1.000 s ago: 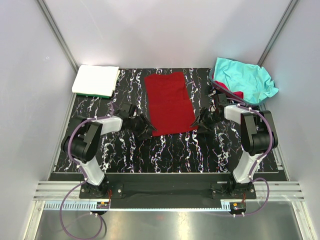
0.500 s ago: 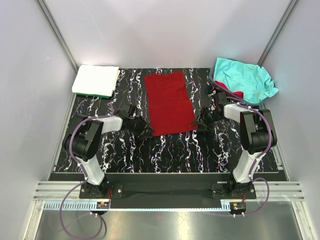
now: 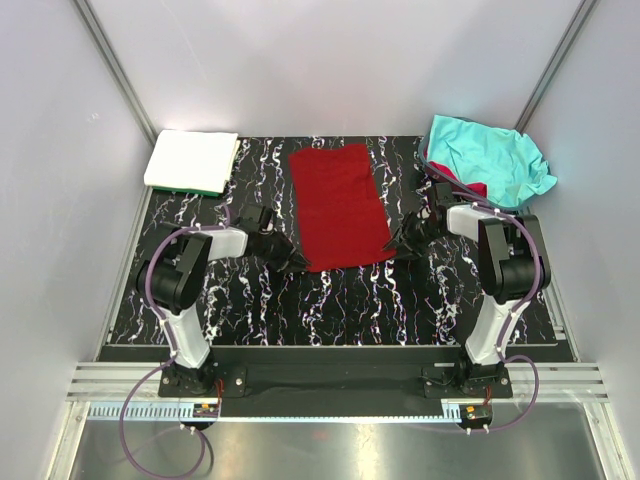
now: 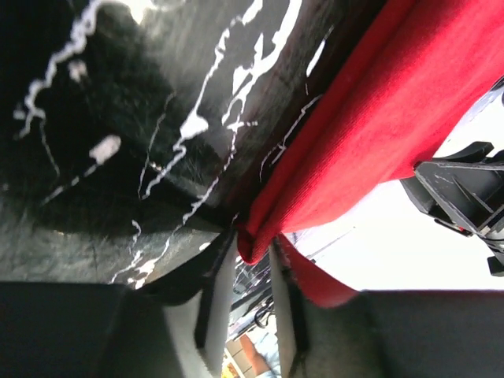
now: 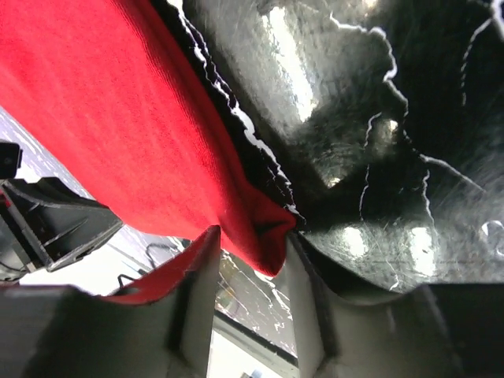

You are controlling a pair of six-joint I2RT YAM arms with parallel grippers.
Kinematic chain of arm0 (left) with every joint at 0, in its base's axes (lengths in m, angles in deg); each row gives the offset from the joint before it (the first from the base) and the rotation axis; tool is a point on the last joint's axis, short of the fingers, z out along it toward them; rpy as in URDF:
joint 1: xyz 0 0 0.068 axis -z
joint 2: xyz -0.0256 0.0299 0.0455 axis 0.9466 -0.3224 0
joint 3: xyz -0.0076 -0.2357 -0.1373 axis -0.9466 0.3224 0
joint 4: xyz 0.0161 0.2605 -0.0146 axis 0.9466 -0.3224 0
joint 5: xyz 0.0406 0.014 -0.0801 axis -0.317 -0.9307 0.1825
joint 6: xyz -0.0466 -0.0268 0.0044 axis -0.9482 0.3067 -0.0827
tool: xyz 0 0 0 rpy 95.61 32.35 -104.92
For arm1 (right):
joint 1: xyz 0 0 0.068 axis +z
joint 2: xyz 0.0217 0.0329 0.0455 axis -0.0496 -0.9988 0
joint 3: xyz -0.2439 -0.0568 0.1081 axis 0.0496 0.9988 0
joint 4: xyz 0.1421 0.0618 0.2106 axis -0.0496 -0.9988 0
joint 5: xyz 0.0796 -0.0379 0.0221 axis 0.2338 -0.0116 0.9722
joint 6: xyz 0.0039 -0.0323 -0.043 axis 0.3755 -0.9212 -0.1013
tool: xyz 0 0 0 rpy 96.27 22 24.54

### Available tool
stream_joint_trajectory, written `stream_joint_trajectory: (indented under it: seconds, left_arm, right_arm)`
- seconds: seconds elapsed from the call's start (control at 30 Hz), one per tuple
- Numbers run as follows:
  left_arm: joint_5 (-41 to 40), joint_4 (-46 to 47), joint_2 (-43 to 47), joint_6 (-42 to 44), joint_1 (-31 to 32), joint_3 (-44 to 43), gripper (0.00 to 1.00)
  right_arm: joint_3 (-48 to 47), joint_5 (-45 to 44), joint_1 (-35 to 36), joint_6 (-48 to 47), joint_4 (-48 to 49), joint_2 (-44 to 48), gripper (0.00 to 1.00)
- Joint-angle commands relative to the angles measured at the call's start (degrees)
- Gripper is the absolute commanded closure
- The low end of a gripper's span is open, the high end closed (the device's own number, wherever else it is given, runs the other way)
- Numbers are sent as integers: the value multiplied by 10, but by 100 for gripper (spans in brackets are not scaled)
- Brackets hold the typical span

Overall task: Fold and stack the t-shirts
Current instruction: Fold the tshirt

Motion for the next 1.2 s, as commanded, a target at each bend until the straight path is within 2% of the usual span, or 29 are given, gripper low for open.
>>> stream_joint_trajectory:
  seconds: [0.0, 0.07, 0.13, 0.2, 0.23, 0.27, 0.47, 0.7, 0.83, 0.97, 1.17]
  left_arm:
    - [-64, -5, -35, 29, -7, 10, 75]
    - [-56, 15, -39, 30, -8, 11, 85]
    - [-49, 21, -41, 44, -8, 7, 99]
    - [-53, 22, -39, 68, -8, -3, 100]
    - [-53, 22, -38, 76, -8, -5, 100]
    - [-53, 19, -32, 82, -8, -8, 100]
    - [-65, -8, 24, 134, -7, 31, 100]
    - [-116, -86, 170, 192, 28, 119, 100]
    - [-138, -119, 317, 181, 52, 177, 100]
    - [-153, -169, 423, 159, 79, 232, 100]
    - [-141, -208, 539, 95, 125, 302, 100]
  right_arm:
    - [3, -50, -4, -16, 14, -32, 62]
    - [3, -40, -3, -15, 17, -36, 68]
    - [8, -35, -3, -14, 20, -37, 79]
    - [20, -28, -3, -16, 21, -36, 88]
    - [23, -24, -3, -20, 23, -36, 98]
    - [27, -16, -2, -21, 22, -34, 100]
    - [64, -20, 13, -50, -4, 14, 100]
    - [159, -21, 88, -18, -13, 115, 100]
    - [232, -25, 156, 37, 12, 202, 100]
    - [298, -48, 209, 94, 6, 300, 100]
    - [358, -61, 268, 170, -19, 411, 100]
